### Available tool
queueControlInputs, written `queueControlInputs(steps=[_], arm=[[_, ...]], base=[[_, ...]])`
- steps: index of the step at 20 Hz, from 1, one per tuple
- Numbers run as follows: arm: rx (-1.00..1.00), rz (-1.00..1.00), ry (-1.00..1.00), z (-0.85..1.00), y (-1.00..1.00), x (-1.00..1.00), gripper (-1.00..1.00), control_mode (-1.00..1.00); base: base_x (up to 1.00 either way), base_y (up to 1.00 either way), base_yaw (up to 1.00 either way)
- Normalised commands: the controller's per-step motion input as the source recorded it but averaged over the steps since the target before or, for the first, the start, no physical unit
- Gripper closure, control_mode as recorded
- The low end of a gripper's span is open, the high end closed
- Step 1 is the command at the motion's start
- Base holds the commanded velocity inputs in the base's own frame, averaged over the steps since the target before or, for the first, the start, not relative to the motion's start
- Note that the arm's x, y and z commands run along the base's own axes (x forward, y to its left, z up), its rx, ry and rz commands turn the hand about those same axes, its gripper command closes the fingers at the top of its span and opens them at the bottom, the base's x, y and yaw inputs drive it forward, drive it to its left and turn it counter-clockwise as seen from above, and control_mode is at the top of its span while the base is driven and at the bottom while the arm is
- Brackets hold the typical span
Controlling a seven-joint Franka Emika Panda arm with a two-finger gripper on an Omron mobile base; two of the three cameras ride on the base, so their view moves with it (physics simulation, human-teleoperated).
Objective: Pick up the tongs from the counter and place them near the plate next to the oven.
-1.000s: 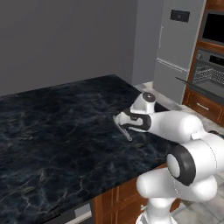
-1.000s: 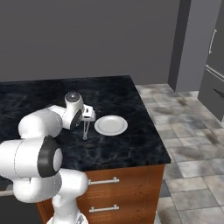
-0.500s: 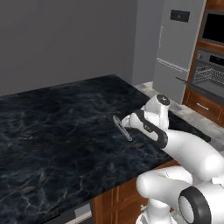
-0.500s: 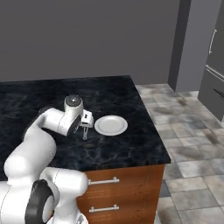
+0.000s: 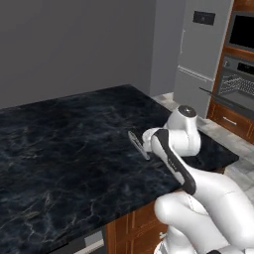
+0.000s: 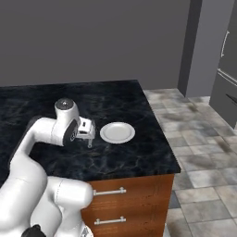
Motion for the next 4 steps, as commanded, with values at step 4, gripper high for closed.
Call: queueControlInputs(steps=[4], arm=[[-0.07,0.02,-0.06,0.00,-0.14,-0.73,-1.00,-1.00]], base=[[0.00,0.00,0.00]])
